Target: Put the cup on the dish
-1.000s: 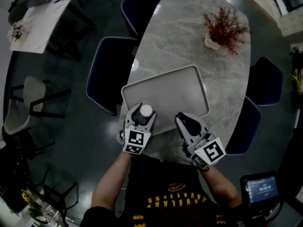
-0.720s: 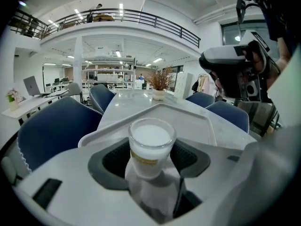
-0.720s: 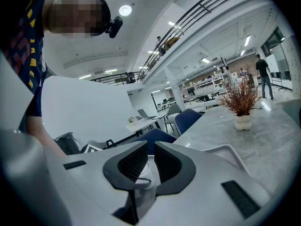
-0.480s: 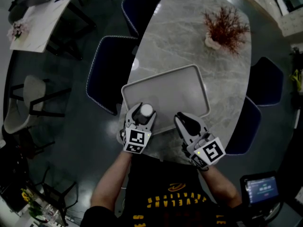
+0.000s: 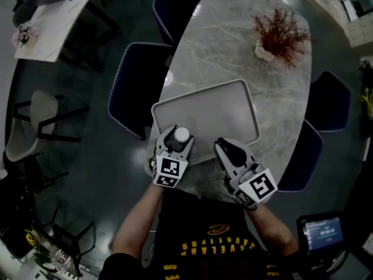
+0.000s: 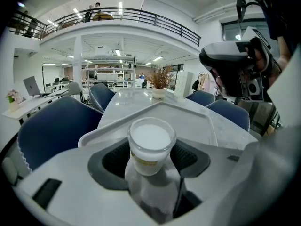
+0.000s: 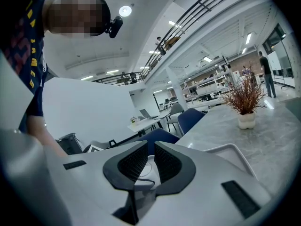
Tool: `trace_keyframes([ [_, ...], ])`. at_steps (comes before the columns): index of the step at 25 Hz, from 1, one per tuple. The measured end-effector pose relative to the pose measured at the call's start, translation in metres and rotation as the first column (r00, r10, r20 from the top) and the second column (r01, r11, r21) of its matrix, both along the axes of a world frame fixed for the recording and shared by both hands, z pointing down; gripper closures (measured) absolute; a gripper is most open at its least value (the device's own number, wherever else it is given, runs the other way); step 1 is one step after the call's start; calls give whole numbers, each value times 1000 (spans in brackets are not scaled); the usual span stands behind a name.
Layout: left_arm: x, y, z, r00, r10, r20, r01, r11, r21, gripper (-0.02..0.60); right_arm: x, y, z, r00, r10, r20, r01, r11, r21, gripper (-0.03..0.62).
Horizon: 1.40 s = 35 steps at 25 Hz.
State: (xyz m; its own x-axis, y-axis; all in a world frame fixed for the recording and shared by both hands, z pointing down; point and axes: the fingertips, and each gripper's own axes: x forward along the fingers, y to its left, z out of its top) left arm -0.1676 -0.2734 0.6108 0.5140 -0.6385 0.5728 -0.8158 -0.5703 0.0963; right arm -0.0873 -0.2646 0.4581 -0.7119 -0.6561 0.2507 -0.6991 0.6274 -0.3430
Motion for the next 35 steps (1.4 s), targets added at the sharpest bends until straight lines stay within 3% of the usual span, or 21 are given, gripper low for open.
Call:
trace_keyframes([
  [13,0,0,13,1000,-12,19,12,1000,-14,287,-8,5,3,999,-42,14,42,999,-7,546],
  [27,-14,16,13,996,-78,45,80,996,-40,287,-3,11,1,998,-53,29,53,999,0,546],
  [35,-27,37,-8,978,-210,3,210,976,-52,287,1,21,-12,996,-76,38,75,997,29,546],
])
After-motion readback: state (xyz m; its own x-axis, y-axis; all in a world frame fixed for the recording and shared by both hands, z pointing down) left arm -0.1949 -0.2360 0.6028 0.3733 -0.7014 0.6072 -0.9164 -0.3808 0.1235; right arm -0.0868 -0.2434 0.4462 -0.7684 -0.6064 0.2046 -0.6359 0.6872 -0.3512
